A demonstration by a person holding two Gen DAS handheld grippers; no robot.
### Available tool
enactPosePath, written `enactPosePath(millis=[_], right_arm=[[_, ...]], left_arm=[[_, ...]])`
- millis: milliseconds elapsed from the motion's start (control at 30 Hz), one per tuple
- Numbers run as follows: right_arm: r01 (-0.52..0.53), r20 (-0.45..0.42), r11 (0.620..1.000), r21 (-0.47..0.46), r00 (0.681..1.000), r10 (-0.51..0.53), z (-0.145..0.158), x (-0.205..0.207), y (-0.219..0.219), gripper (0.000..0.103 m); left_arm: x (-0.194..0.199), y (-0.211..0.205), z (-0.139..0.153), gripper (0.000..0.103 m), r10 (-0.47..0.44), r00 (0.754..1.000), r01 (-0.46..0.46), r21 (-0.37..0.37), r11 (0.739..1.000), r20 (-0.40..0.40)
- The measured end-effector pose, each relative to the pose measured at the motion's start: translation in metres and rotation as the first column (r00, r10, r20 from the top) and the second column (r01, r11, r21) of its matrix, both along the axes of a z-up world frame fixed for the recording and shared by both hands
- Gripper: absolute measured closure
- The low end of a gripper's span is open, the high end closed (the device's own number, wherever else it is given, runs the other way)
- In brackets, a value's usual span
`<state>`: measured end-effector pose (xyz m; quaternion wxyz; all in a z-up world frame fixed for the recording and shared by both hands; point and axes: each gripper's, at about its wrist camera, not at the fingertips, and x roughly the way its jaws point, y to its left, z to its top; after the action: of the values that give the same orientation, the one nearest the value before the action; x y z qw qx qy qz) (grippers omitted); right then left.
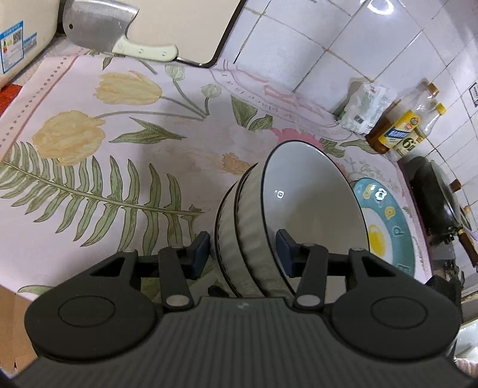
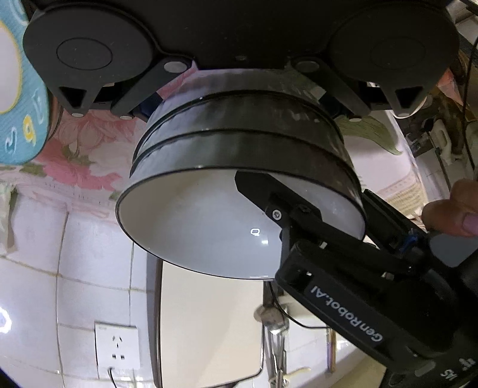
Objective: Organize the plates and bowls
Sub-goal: 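Lift the bowl stack with both grippers toward the blue egg plate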
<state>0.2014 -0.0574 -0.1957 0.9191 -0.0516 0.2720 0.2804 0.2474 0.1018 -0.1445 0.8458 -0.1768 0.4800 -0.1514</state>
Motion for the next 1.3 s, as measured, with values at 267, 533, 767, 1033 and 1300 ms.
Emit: enactPosePath(millis=[267, 533, 767, 1033, 1300], right_arm=[[0.020, 0.077, 1.000, 0.013, 0.997, -0.021, 0.043, -0.025, -0.012, 0.003], [0.076, 0.188, 0.997, -0.001, 0.979, -0.074, 0.086, -0.042, -0.049, 0.003], [0.161, 0.205, 0.987, -0.014, 0.966, -0.155, 0.099, -0.049, -0.088, 0.003], [0.239, 0.186, 0.970, -0.034, 0.956, -0.229, 0.090, -0.048, -0.124, 0.003], [0.266, 0.171, 0.962, -0.061, 0.952, -0.253, 0.080, -0.045, -0.151, 0.003]], left_arm=[[-0.019, -0.018, 0.046, 0.056, -0.035, 0.996, 0.034, 0.017, 0.999, 0.086], [-0.019, -0.053, 0.092, 0.056, -0.104, 0.986, 0.109, -0.029, 0.994, 0.133], [-0.004, -0.097, 0.105, 0.056, -0.184, 0.976, 0.191, -0.053, 0.980, 0.116], [0.012, -0.144, 0.091, 0.055, -0.270, 0.959, 0.276, -0.066, 0.959, 0.082], [0.033, -0.175, 0.073, 0.055, -0.331, 0.943, 0.331, -0.075, 0.940, 0.024]])
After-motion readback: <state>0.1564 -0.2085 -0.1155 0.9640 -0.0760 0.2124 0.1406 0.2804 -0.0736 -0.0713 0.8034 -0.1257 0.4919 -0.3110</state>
